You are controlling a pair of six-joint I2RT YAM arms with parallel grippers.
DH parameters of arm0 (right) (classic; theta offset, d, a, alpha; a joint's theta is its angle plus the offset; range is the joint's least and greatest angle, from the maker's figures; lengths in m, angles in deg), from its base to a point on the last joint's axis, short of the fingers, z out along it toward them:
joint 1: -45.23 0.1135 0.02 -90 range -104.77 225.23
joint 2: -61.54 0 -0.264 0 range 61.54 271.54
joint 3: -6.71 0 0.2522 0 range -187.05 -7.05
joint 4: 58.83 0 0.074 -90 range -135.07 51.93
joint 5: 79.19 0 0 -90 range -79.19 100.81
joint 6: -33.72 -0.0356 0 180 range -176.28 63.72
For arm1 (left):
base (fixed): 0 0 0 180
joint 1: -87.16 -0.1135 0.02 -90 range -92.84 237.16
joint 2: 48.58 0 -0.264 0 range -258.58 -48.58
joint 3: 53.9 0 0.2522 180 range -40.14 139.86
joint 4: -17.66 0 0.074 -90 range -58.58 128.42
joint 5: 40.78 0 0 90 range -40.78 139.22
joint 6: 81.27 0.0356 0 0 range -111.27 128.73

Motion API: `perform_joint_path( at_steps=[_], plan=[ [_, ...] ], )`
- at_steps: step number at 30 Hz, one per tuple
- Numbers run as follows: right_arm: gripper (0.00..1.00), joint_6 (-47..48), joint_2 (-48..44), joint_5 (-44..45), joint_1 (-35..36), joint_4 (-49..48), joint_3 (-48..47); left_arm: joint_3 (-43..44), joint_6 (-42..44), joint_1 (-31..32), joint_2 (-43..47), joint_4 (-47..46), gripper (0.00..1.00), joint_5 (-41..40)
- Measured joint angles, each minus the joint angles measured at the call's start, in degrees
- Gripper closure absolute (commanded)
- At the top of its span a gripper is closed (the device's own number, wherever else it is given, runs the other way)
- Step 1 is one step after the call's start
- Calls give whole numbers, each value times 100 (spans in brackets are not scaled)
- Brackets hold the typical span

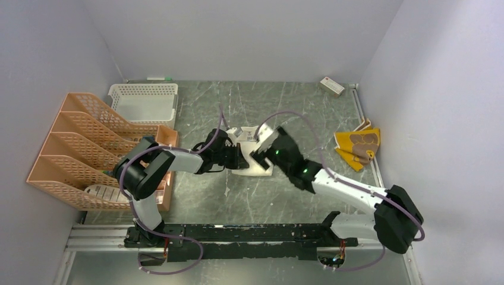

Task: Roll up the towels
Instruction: Roll the towel at the center of the board.

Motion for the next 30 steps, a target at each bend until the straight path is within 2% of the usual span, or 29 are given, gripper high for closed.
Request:
perform_joint_path(
  at_steps=[2,5,9,11,16,21,26,30],
  plan=[
    [0,269,114,387,627,-203,245,-28,-92,-72,-79,-164,93,173],
    [0,793,-22,361,1292,-264,782,-125,-256,-192,-199,-507,93,492],
    [2,1338,-109,46,1432,-256,1213,-188,-389,-280,-319,-793,93,802],
    [8,1572,-26,-33,1447,-291,1274,-203,-398,-293,-343,-857,93,859],
    [13,2100,691,-192,1469,-380,1130,-232,-402,-315,-365,-942,93,942],
    [33,2553,1388,-55,1539,-614,925,-284,-409,-330,-365,-1038,93,990],
    [45,2889,2055,256,1563,-1113,667,-323,-411,-367,-389,-1141,93,1093],
    [66,2988,2337,330,1578,-1266,581,-328,-407,-402,-409,-1172,93,1198]
  ],
)
